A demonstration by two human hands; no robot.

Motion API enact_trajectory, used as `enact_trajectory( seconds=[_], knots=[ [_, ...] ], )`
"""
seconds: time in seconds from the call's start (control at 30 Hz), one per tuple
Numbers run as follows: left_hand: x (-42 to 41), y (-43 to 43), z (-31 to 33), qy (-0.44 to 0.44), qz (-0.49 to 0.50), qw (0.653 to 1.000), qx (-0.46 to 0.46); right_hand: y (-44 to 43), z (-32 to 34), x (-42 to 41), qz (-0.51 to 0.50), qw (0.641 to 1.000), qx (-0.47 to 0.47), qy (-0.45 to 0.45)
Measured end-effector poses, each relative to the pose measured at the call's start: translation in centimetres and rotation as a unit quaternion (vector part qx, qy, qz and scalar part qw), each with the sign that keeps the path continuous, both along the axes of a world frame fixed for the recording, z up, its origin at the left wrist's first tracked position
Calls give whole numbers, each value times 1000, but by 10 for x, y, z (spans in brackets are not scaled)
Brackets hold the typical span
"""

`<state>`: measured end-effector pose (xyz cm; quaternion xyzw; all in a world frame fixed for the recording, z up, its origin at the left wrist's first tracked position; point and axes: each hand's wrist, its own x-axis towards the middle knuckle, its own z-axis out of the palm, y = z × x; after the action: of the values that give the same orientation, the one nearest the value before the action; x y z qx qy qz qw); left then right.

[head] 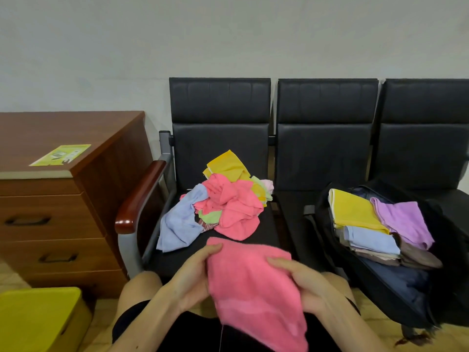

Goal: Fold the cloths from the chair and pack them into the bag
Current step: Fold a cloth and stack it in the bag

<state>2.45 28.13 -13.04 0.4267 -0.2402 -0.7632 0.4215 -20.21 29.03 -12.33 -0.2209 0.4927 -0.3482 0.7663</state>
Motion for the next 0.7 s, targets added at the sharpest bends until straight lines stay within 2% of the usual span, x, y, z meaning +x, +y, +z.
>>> enact_trajectory(
  seconds=[0.2,0.33,0.47,0.53,0.6,0.63,0.7],
  knots=[
    [7,-1,-9,-62,-73,995,-17,-3,-15,-4,5,999,-41,-17],
    [17,-2,-21,-137,-188,972,-18,-9,-17,-5,26,999,-31,23],
    [15,-21,-17,-190,-212,958,-25,-23,-6,-9,78,994,-28,65],
    [9,-37,11,-246,-202,944,-88,-39,22,-11,80,987,-89,110],
    [6,-54,60,-300,-150,918,-211,-52,70,-13,56,966,-216,134],
    [6,-59,87,-309,-111,900,-286,-55,97,-14,30,939,-304,158],
    [6,-60,142,-293,-26,859,-419,-49,152,-19,-40,839,-489,237]
  ],
)
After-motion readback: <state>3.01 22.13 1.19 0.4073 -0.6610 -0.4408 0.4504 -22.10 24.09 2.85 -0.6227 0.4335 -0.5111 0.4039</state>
